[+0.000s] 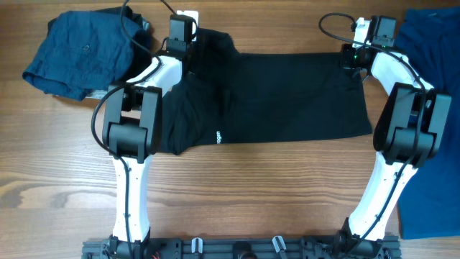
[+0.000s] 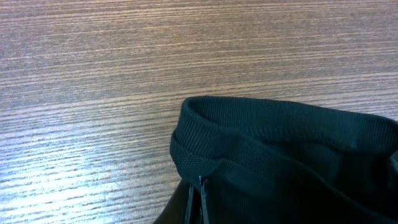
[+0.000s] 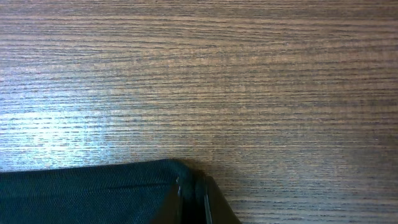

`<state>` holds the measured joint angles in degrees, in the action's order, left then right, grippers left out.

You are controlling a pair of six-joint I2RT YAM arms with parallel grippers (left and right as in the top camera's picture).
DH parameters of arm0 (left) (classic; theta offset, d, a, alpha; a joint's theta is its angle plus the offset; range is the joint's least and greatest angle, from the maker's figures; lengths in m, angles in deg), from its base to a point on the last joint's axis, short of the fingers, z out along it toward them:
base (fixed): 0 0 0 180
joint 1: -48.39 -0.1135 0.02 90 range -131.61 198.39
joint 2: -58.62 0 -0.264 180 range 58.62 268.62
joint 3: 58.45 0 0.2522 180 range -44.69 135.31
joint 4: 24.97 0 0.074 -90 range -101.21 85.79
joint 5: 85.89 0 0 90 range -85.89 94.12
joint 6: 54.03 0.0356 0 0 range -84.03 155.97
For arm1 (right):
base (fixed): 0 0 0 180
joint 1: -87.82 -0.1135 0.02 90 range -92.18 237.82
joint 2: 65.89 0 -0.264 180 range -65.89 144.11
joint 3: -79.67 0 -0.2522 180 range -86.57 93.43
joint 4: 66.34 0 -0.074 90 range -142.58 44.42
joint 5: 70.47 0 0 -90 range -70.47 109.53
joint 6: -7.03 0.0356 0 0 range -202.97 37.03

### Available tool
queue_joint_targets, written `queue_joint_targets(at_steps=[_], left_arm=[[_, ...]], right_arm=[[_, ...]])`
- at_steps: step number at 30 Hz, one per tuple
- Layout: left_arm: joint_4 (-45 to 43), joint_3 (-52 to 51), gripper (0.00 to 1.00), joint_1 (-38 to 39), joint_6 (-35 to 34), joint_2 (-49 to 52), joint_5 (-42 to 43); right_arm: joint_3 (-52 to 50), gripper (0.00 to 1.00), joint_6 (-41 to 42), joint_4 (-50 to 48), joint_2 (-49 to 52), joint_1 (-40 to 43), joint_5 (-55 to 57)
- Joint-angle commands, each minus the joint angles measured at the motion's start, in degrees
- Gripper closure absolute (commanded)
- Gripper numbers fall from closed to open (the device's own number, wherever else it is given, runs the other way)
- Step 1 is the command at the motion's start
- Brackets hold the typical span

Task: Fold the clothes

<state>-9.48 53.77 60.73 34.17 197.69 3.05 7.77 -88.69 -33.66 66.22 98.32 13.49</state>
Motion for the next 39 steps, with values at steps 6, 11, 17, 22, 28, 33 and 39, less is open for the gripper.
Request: queue_joint_targets(at_steps=[6, 11, 17, 22, 28, 33, 39], left_arm=[[3.2, -0.1, 0.96, 0.0, -0.1, -6.9, -1.4], [6.7, -0.1, 0.96, 0.0, -0.6, -11.6, -1.4], [12.5, -0.1, 0.96, 0.0, -0.5, -15.3, -1.4], [21.7, -0.1, 0.96, 0.0, -0.6, -19.1, -1.4], [30.3, -0.1, 0.96, 0.1, -1.7, -23.9, -1.4], [39.3, -0.1, 0.96, 0.2, -4.9, -27.0, -1.4], [52.2, -0.1, 0.96, 0.2, -7.9, -27.8, 1.9]], right_arm=[[-0.9, 0.96, -0.1, -1.5, 2.1, 0.3, -1.5], [-0.8, 0.96, 1.2, -1.7, 1.4, 0.3, -1.6], [-0.8, 0.96, 1.2, 0.3, -3.0, 0.3, -1.6], [-0.8, 0.96, 0.0, 7.8, -8.9, 0.3, -3.4], [-0.8, 0.96, -0.6, 15.3, -14.1, 0.3, -4.2], [-0.8, 0.96, -6.3, 25.0, -15.9, 0.3, -7.8], [-0.8, 0.96, -6.3, 34.1, -16.9, 0.7, -7.6]])
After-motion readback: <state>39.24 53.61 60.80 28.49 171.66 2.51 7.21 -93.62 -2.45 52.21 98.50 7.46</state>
